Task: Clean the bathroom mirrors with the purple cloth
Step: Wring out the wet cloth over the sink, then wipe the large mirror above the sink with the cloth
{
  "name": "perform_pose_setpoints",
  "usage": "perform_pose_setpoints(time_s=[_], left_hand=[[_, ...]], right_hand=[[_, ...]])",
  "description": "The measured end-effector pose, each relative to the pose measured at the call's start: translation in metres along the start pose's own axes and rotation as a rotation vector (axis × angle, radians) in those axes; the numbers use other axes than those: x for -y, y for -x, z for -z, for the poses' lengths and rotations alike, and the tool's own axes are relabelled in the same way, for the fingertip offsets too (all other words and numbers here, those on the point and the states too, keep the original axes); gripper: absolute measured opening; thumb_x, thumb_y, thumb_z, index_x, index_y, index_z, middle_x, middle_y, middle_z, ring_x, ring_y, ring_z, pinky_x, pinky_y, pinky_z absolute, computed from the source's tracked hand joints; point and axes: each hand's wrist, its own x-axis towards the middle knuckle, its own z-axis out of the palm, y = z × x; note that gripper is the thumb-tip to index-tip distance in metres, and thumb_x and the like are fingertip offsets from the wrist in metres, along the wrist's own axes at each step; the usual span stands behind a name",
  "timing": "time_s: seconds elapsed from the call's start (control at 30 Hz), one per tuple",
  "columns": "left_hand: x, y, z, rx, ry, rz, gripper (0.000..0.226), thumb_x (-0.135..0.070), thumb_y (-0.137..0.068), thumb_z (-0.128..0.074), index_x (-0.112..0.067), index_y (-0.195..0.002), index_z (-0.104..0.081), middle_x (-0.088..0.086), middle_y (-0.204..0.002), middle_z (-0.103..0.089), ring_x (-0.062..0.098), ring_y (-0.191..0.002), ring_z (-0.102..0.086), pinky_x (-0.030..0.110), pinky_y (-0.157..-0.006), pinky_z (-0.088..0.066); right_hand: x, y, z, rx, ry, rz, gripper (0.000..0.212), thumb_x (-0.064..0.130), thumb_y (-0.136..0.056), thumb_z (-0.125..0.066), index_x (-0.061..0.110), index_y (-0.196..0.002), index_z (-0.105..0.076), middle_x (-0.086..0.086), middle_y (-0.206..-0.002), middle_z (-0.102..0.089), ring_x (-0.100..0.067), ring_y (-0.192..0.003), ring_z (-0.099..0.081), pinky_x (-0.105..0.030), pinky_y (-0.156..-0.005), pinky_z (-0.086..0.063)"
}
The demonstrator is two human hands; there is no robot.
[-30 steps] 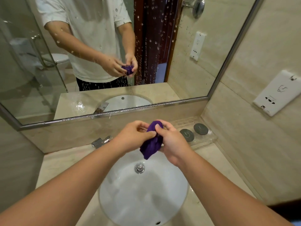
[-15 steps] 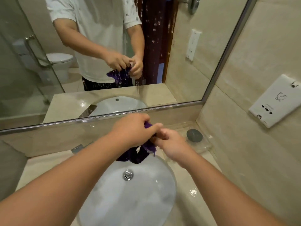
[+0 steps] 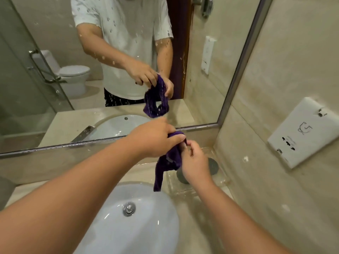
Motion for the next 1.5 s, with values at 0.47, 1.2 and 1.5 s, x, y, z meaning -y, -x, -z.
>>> perform_pose_setpoints(time_s=[0.47, 1.2, 1.5], left_hand=[[0.032, -0.027, 0.013, 0.045, 0.950, 0.513, 0.041, -0.054, -0.084, -0.065, -0.016, -0.072, -0.074, 0.014, -0.072, -0.073, 0.025, -0.062, -0.061, 0.029, -0.053, -0.047], [0.040, -0.022, -0.088, 0.059, 1.598, 0.763, 0.034, -0.039, -0.081, -0.076, -0.011, -0.099, -0.078, 0.011, -0.101, -0.077, 0.024, -0.081, -0.075, 0.033, -0.066, -0.060], [0.059, -0.032, -0.072, -0.185, 1.084, 0.493, 0.020, -0.001, -0.085, -0.073, -0.019, -0.093, -0.077, -0.001, -0.088, -0.076, 0.010, -0.080, -0.067, 0.015, -0.068, -0.051]], right_hand=[[-0.009, -0.061, 0.059, 0.697, -0.088, -0.181, 0.025, 0.033, -0.071, -0.086, 0.025, -0.089, -0.070, -0.006, -0.092, -0.076, -0.022, -0.082, -0.072, -0.038, -0.077, -0.058], [-0.014, -0.094, 0.083, 0.120, -0.712, -0.414, 0.054, -0.006, -0.069, -0.073, 0.020, -0.116, -0.063, -0.009, -0.092, -0.074, -0.021, -0.075, -0.071, -0.039, -0.065, -0.059], [-0.041, -0.115, 0.079, -0.508, -0.241, -0.115, 0.039, -0.002, -0.081, -0.061, 0.035, -0.080, -0.072, 0.008, -0.074, -0.071, -0.012, -0.068, -0.066, -0.028, -0.061, -0.055]])
